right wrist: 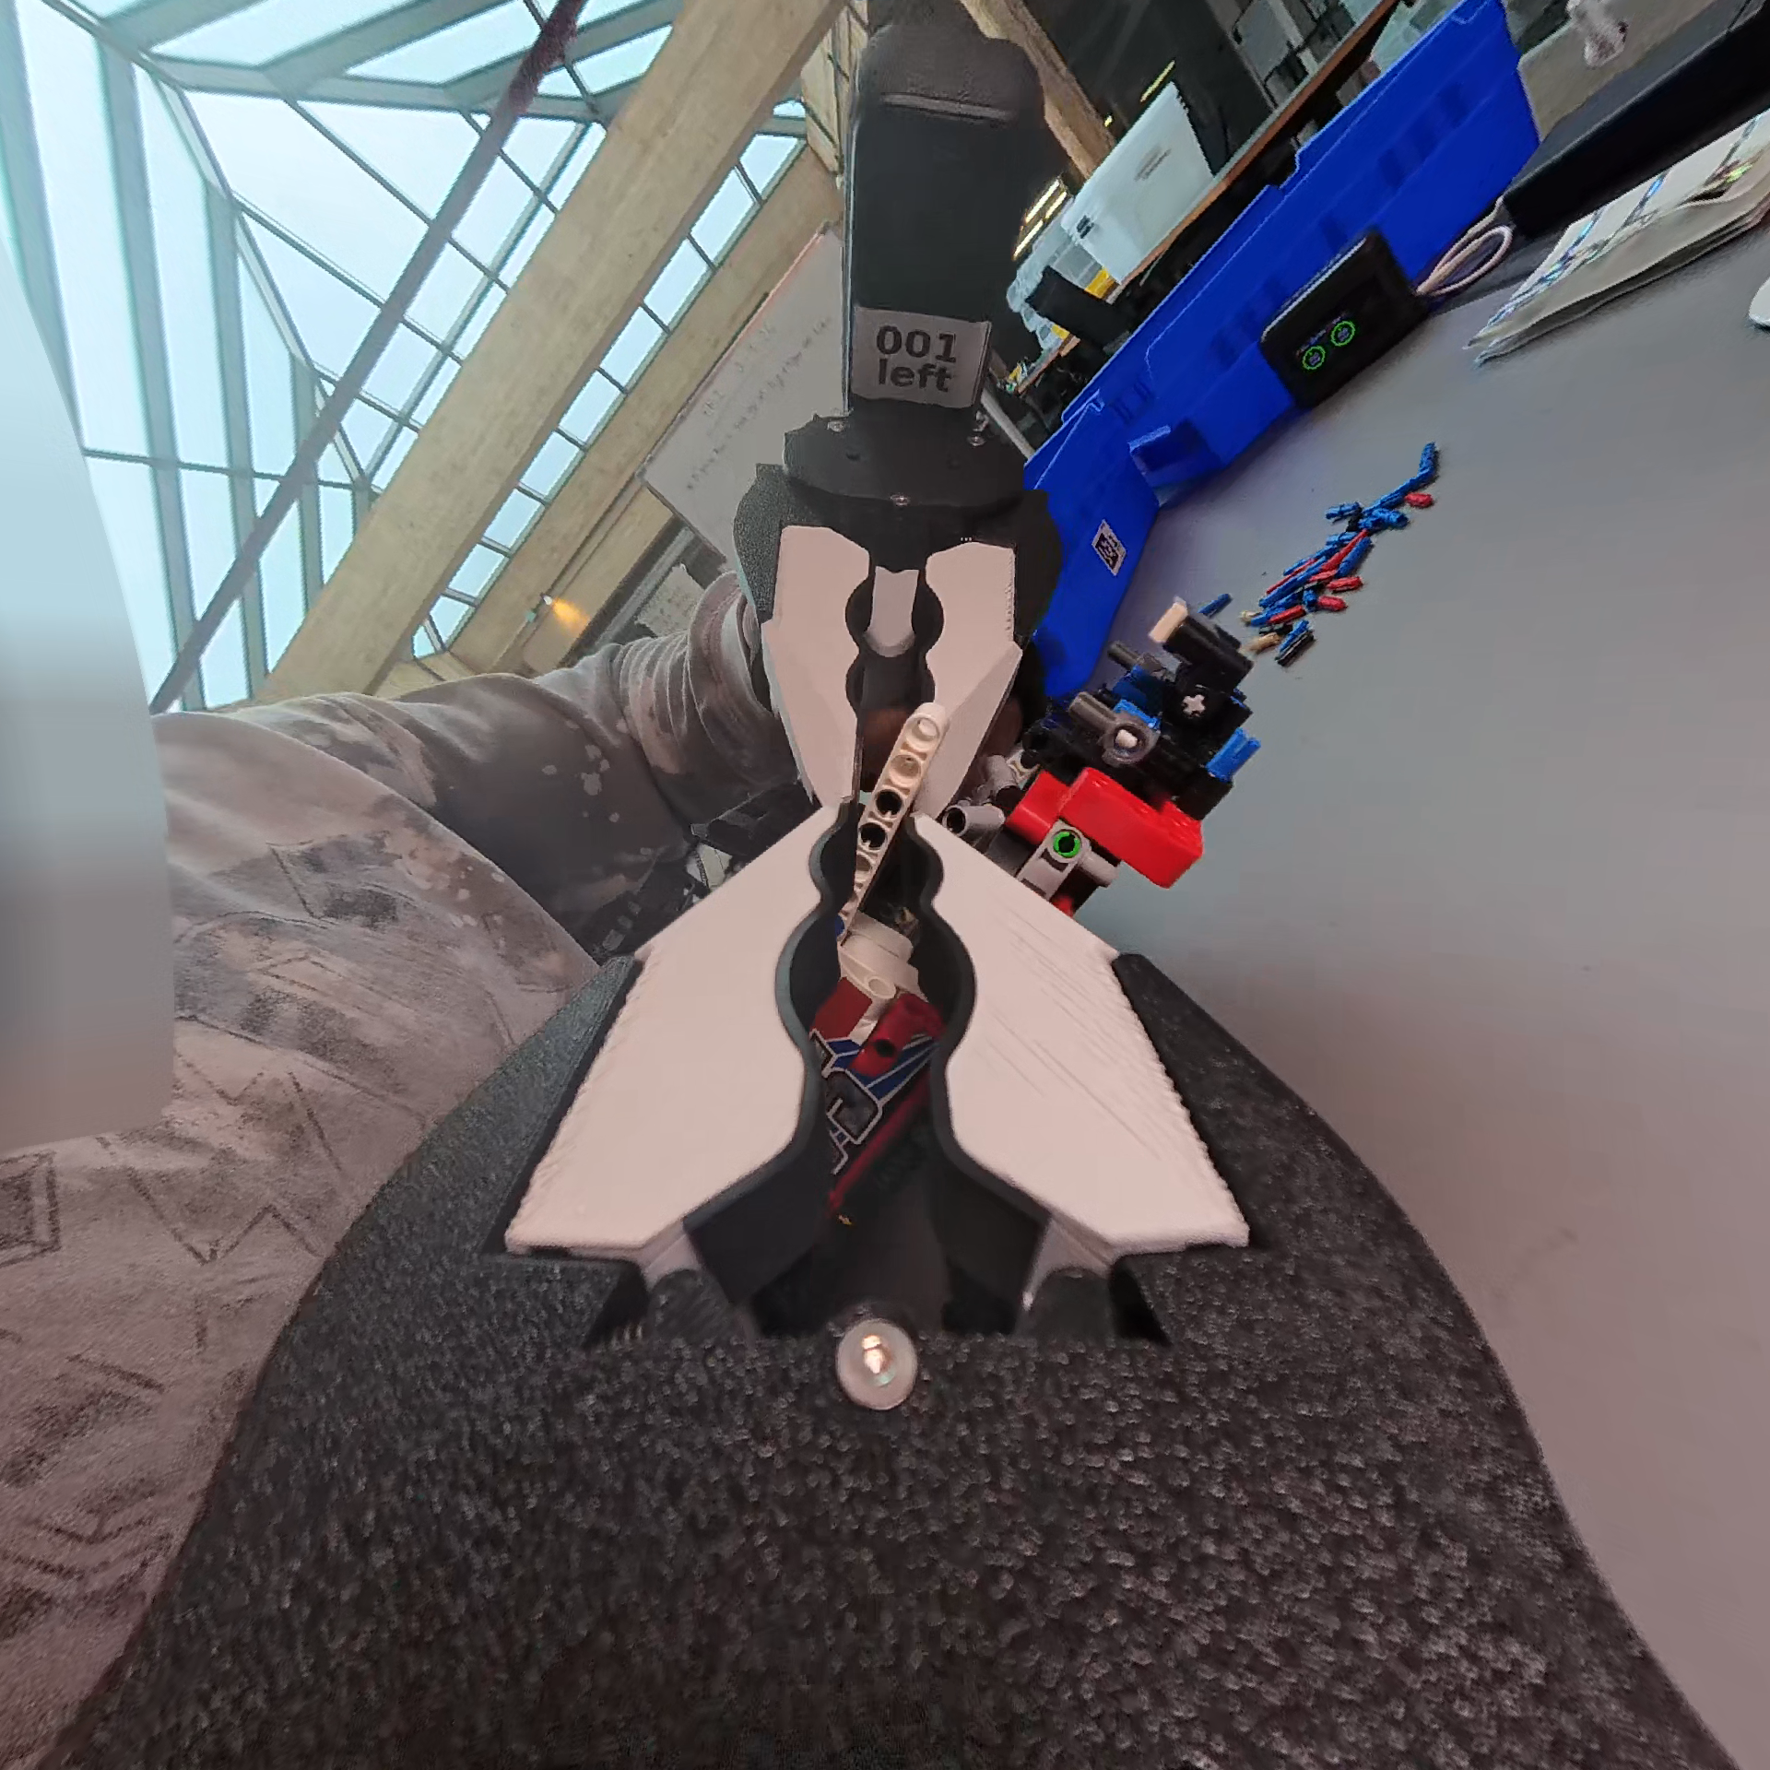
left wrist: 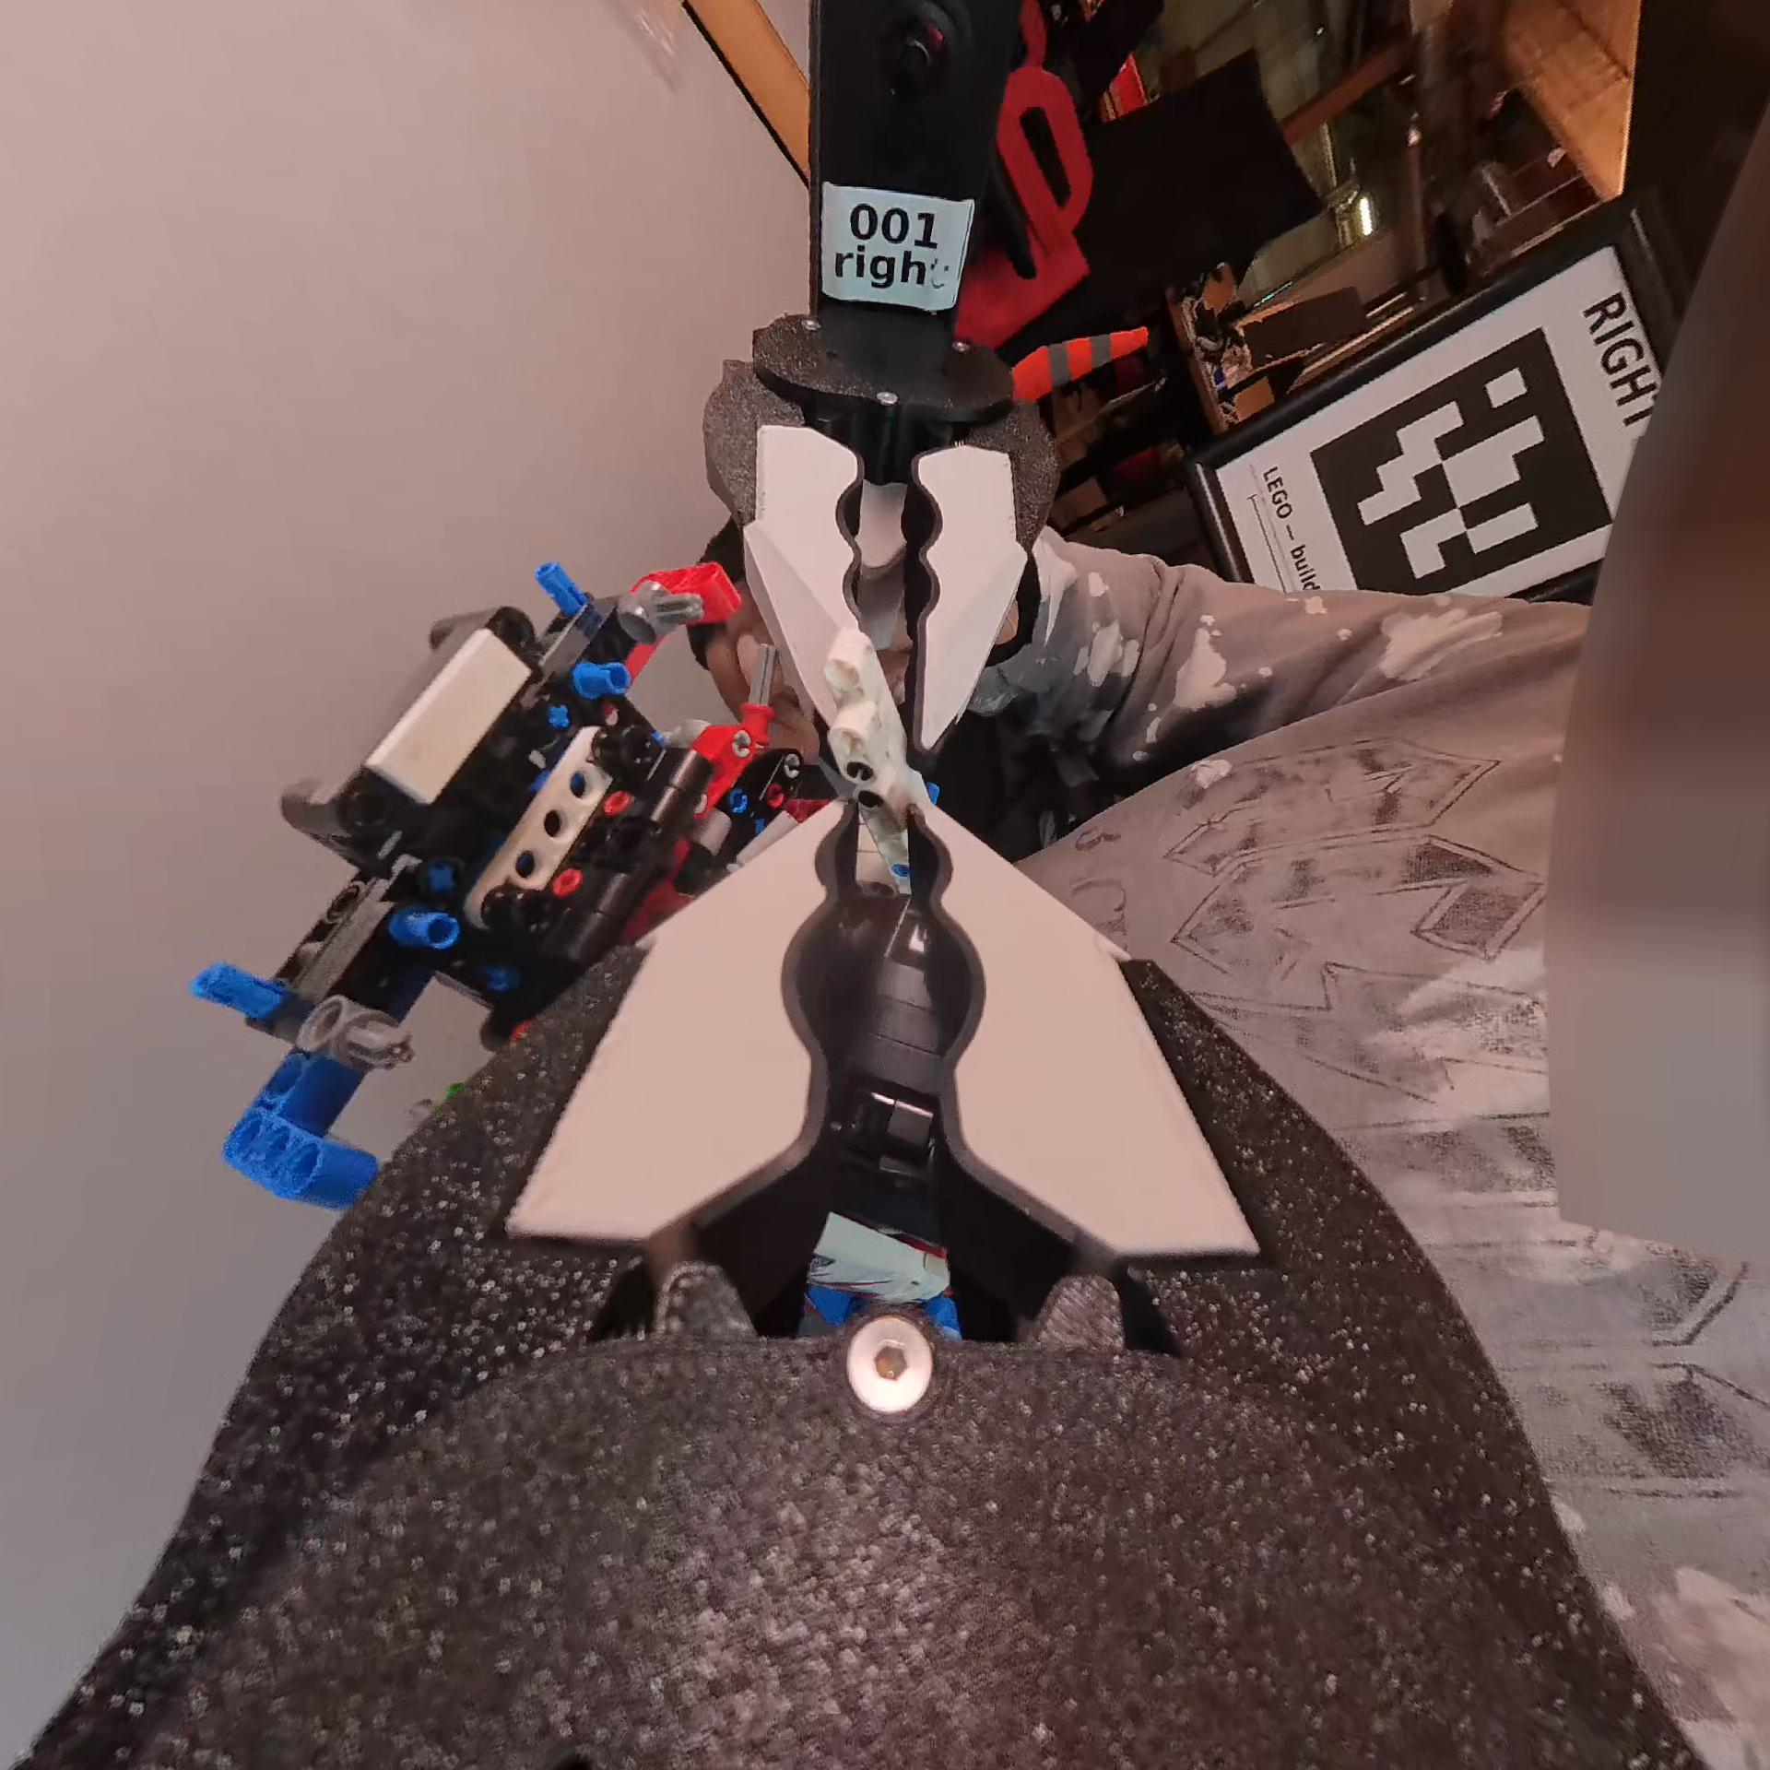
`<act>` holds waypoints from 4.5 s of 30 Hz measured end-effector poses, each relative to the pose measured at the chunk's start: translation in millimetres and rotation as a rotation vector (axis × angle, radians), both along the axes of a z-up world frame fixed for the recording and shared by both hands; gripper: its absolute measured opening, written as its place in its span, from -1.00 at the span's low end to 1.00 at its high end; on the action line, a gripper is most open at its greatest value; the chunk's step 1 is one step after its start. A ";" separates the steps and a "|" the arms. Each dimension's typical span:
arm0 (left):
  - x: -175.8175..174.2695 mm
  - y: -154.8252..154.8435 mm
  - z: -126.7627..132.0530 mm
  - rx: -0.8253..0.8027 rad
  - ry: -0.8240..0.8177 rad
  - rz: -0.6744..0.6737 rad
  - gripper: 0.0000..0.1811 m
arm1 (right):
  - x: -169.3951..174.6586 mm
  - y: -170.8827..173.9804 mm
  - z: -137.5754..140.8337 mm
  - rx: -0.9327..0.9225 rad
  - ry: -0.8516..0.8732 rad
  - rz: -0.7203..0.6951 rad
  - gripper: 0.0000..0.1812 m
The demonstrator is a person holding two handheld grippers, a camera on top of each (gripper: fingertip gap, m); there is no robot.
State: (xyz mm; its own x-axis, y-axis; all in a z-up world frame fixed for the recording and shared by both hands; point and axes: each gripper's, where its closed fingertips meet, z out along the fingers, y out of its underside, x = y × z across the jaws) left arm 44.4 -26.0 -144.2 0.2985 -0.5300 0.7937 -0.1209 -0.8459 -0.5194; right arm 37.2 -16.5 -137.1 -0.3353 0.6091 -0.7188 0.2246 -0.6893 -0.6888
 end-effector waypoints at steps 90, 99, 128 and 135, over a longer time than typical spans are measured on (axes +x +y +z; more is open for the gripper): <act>20.1 -10.9 29.3 0.080 -0.087 0.046 -0.92 | 14.0 -12.4 30.5 0.232 -0.103 0.027 -0.90; 22.2 -18.5 34.3 0.168 -0.029 -0.044 -0.89 | 8.9 -19.7 40.4 0.263 -0.038 0.072 -0.90; -4.1 -9.9 -1.8 0.035 -0.105 -0.007 -0.92 | 29.3 7.7 14.7 0.024 -0.226 0.004 -0.94; 5.2 17.5 -32.6 -0.041 0.005 -0.041 -0.90 | 39.1 35.8 12.0 0.014 -0.234 -0.072 -0.94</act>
